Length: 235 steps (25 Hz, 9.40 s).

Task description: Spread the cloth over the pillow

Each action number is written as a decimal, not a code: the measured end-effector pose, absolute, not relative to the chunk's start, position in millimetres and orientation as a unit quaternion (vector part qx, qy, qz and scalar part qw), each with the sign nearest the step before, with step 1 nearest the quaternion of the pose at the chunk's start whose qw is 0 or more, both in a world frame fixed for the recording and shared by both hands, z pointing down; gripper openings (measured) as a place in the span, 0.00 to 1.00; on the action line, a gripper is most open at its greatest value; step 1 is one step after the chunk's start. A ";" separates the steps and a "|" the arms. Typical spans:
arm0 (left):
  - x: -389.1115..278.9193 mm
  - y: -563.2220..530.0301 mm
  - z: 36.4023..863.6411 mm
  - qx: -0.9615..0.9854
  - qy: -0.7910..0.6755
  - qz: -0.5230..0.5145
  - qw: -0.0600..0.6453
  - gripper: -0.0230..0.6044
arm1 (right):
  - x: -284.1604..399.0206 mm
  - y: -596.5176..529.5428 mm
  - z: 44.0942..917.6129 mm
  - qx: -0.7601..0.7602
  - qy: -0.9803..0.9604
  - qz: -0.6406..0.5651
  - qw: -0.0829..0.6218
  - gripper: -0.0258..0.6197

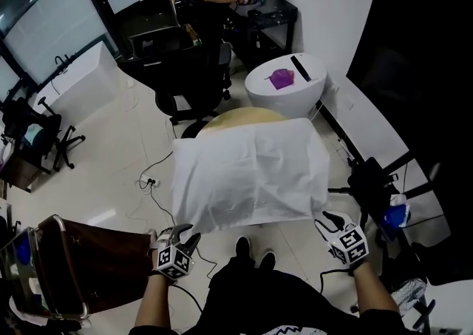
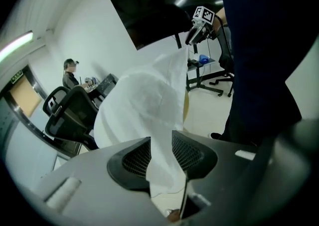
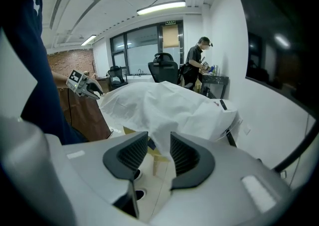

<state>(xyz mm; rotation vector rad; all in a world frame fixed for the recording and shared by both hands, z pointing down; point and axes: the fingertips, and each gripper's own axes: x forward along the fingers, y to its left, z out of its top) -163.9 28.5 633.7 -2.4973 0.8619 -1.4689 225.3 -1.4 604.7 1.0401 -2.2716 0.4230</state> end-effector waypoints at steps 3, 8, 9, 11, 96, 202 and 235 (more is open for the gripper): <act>-142.1 -0.4 602.2 -0.839 0.271 -0.459 0.106 0.23 | 229.1 -0.8 598.7 0.409 -0.848 0.166 0.294 0.28; -101.1 -56.0 547.7 -0.861 0.241 -0.412 0.178 0.23 | 234.8 -9.5 586.4 0.450 -0.831 0.170 0.279 0.28; -92.9 -64.7 540.6 -0.865 0.232 -0.402 0.189 0.23 | 236.9 -11.6 583.9 0.461 -0.826 0.173 0.274 0.28; -75.6 -78.0 528.9 -0.874 0.211 -0.385 0.207 0.23 | 242.3 -14.6 581.7 0.481 -0.816 0.183 0.264 0.28; 117.9 -212.9 526.3 -0.826 0.013 -0.484 0.288 0.28 | 83.7 -171.7 602.3 0.359 -0.835 0.024 0.417 0.06; 195.7 -173.8 608.2 -0.841 -0.015 -0.486 0.237 0.28 | 384.1 -53.1 654.7 0.333 -0.766 -0.005 0.549 0.07; 176.3 -175.0 657.9 -0.803 -0.009 -0.566 0.185 0.28 | 381.3 -45.9 784.9 0.336 -0.758 0.006 0.559 0.22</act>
